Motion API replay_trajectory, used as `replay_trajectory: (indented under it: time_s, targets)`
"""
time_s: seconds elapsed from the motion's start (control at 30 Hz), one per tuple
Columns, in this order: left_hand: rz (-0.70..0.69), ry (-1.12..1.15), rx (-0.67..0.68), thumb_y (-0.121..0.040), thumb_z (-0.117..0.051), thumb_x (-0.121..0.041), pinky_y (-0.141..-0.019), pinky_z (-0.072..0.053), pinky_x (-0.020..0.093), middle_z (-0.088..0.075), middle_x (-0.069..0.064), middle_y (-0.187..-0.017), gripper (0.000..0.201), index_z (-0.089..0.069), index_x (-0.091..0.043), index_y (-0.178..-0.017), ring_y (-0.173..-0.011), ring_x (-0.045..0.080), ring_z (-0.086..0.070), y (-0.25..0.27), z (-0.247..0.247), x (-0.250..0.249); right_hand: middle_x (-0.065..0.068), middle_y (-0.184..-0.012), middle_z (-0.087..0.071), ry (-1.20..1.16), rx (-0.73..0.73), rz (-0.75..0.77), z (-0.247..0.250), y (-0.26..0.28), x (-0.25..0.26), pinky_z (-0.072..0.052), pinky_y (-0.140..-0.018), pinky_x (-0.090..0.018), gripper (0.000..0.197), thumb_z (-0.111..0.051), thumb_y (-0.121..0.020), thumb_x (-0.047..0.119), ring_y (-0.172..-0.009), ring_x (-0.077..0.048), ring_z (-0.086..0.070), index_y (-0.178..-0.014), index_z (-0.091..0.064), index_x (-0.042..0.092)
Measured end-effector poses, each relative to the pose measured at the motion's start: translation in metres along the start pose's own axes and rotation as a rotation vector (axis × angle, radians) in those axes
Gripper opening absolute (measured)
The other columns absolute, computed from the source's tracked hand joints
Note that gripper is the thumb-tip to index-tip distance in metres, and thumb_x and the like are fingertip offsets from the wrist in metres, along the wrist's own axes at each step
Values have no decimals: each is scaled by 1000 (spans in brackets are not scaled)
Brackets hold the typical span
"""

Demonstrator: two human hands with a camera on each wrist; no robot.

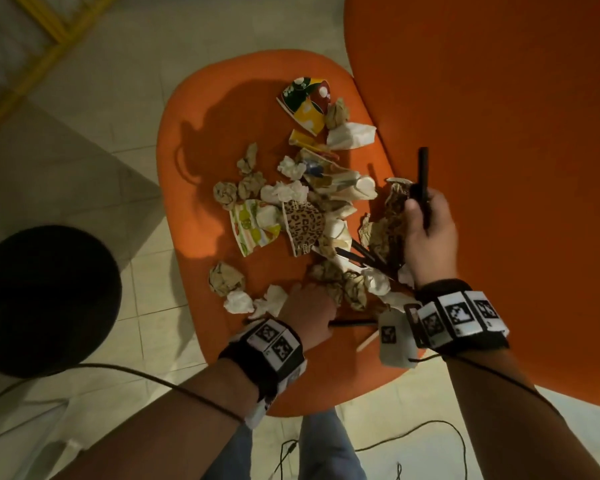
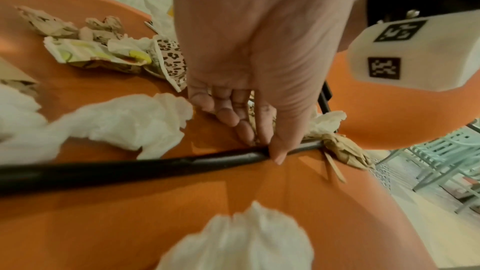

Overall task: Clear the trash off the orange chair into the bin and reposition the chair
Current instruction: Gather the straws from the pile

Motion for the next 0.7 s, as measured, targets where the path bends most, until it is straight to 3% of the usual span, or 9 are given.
replay_trajectory:
  time_s: [0.13, 0.27, 0.4, 0.53, 0.7]
  targets:
    - [10, 155, -112, -84, -60, -27, -96, -39, 38, -64, 0, -103, 16, -63, -19, -98, -104, 21, -54, -2, 25, 2, 6, -102, -55, -67, -106, -39, 30, -7, -4, -42, -73, -23, 31, -40, -100, 24, -93, -11, -54, -127, -47, 11]
    - [40, 368, -226, -83, -64, -23, -73, -47, 28, -68, 4, -97, 15, -61, -14, -95, -91, 20, -63, 0, 51, 10, -6, -109, -62, 3, -34, -204, 15, -12, -35, -47, -81, -33, 31, -45, -98, 29, -103, -25, -60, -121, -48, 8]
    - [72, 610, -385, -83, -65, -15, -69, -50, 25, -68, -1, -92, 14, -60, -12, -96, -84, 15, -64, 7, 77, 23, -8, -112, -67, 171, 80, -312, -10, -9, -63, -54, -86, -38, 31, -58, -92, 30, -102, -25, -64, -118, -57, 13]
    - [103, 775, -586, -86, -64, -15, -58, -42, 10, -56, -16, -77, 11, -55, -16, -93, -68, 0, -56, 16, 101, 40, -8, -109, -70, 294, 151, -376, -23, -8, -85, -55, -84, -37, 34, -66, -86, 28, -99, -25, -66, -117, -62, 14]
    - [57, 859, -721, -87, -60, -12, -64, -44, 6, -55, -13, -83, 17, -55, -12, -104, -76, -1, -55, 20, 123, 42, -7, -109, -70, 360, 142, -382, -26, -12, -89, -55, -83, -36, 35, -69, -83, 28, -99, -26, -66, -115, -63, 14]
Point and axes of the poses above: each hand's wrist, its own y-axis away from the middle knuckle, its own z-axis out of the back of the hand, x = y × z, the point moved 10 cm from there along -y, towards the middle knuckle
